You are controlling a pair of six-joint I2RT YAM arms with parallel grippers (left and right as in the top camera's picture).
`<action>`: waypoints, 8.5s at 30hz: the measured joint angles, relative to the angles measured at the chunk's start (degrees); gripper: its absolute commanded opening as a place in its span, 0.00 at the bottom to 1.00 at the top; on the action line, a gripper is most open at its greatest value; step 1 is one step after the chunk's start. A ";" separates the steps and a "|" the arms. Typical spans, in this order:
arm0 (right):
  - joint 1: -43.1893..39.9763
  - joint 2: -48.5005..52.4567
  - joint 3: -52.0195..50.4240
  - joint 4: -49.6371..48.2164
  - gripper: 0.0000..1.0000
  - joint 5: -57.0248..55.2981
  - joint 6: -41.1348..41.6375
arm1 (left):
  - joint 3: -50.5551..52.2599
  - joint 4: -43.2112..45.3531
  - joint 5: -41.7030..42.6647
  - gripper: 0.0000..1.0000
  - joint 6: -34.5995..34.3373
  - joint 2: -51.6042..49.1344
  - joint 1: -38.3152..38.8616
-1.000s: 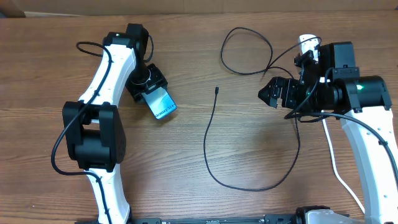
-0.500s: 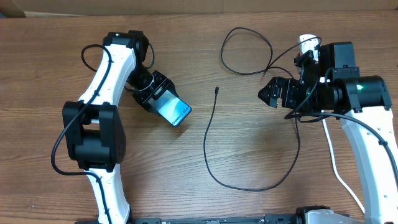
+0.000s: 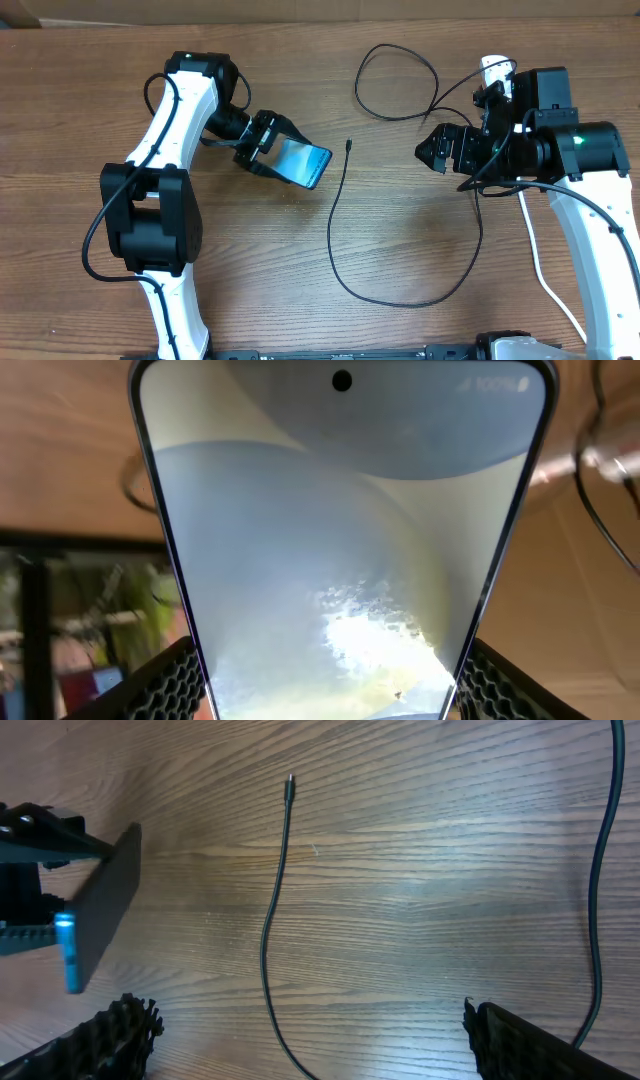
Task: Plug charger to phone and switch on socket
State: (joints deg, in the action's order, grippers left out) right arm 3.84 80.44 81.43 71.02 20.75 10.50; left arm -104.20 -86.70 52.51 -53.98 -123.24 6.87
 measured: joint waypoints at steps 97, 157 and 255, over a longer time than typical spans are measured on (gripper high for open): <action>26.40 23.47 0.00 -38.25 0.60 11.82 29.59 | -13.55 -1.42 -31.50 0.04 -24.13 0.00 1.68; 27.91 25.33 0.00 -45.33 0.11 5.81 43.91 | -13.55 -2.71 -17.62 0.04 -25.11 0.00 1.68; 5.38 24.04 0.00 -58.01 0.04 40.06 39.65 | -13.92 13.22 13.99 0.86 37.03 0.00 -4.35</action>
State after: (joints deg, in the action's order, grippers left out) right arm 9.21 104.49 81.43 13.02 60.82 50.15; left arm -118.13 -73.47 66.50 -16.95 -123.24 2.52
